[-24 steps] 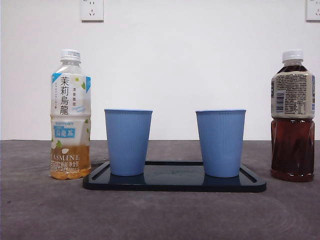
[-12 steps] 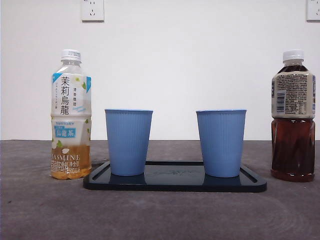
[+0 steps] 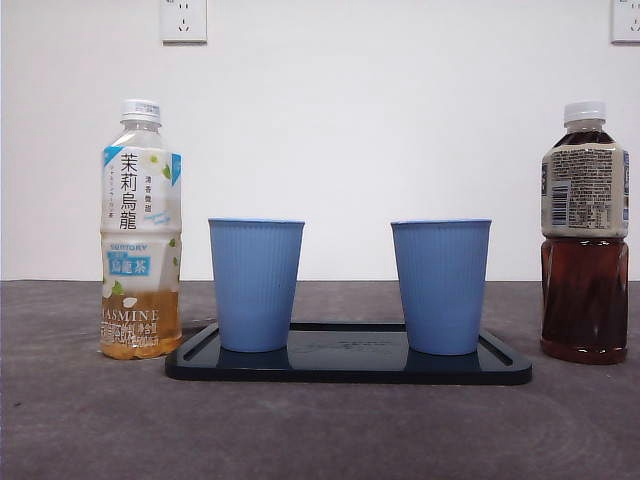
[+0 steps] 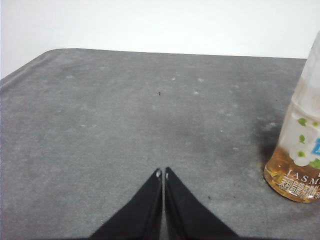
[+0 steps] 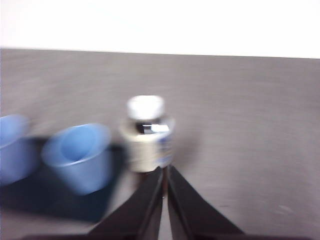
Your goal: Pour the drink into the cup
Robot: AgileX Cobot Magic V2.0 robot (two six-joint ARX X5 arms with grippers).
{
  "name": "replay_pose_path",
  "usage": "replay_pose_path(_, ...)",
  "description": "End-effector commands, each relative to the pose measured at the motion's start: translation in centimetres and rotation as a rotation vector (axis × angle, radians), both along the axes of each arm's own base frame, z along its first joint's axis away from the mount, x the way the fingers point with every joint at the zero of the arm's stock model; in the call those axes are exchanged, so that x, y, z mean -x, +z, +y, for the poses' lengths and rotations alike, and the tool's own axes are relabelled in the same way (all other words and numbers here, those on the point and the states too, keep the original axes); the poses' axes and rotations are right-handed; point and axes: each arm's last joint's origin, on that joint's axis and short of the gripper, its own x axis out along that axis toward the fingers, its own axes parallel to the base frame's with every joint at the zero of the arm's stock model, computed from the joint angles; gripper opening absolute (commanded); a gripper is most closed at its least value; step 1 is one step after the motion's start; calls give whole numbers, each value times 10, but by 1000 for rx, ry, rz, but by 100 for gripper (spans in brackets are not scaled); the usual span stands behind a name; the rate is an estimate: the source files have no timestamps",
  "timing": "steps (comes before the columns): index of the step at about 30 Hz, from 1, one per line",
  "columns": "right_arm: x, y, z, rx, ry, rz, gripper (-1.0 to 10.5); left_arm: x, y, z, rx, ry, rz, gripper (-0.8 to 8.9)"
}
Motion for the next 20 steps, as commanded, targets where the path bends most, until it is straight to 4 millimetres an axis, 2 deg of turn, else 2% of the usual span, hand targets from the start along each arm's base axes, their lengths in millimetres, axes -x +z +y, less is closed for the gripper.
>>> replay_pose_path(1,-18,-39,-3,30,-120,-11,14,-1,-7,0,-18,1,26,6)
replay_pose_path(5,-34,-105,-9,33,-222,-27,14,-1,-7,0,-17,0,26,6)
replay_pose_path(8,-38,-140,-11,35,-261,-51,14,-1,-7,0,-17,0,26,6)
replay_pose_path(13,-35,-170,-12,32,-270,-68,14,-1,-7,0,-17,0,26,6)
replay_pose_path(18,-34,-183,-14,20,-272,-74,14,-1,-7,0,-17,0,26,6)
replay_pose_path(20,-34,-182,-15,30,-273,-90,14,-1,-7,0,-17,0,26,6)
